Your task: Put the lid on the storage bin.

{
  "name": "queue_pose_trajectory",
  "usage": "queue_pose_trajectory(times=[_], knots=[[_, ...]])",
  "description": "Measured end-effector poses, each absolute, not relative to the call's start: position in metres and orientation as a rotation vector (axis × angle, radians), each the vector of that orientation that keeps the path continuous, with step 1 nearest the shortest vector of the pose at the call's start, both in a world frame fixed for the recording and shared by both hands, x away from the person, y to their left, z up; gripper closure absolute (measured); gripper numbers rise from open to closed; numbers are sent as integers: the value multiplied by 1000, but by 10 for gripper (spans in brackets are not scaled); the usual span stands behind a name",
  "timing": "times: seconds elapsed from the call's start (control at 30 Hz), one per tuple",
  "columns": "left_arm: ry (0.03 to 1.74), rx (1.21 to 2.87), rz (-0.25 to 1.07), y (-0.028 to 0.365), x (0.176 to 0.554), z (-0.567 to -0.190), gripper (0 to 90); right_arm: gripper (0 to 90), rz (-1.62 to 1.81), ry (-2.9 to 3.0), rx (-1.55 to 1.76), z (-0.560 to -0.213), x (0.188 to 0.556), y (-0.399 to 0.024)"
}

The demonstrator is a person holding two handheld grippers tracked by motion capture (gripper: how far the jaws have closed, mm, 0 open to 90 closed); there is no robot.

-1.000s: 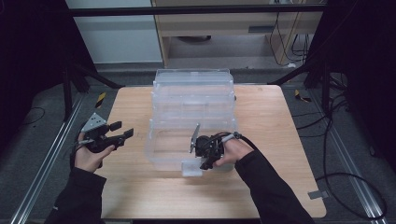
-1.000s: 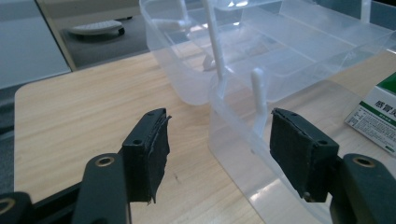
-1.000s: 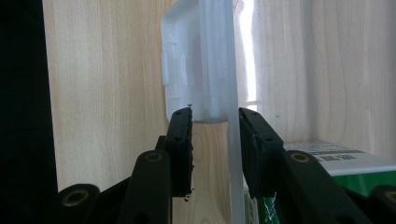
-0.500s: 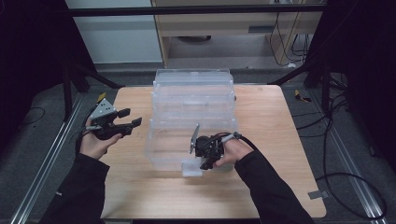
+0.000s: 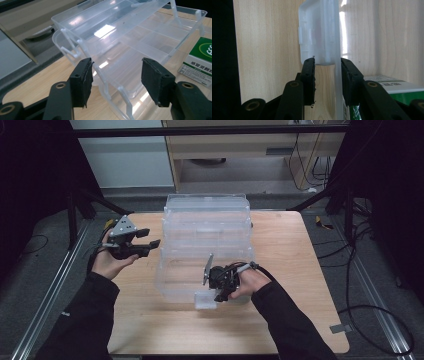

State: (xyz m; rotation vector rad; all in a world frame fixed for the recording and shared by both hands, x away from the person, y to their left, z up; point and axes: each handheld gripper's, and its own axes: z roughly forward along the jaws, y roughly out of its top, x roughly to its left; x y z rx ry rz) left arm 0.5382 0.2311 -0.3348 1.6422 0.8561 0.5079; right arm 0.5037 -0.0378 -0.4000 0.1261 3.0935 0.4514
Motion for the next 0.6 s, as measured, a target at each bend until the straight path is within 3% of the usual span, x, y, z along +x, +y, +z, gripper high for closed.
queue_pose_trajectory(times=[0.6], knots=[[735,1734,499,200,557,-310,441,672,439,3091,116,-400,503,-37]])
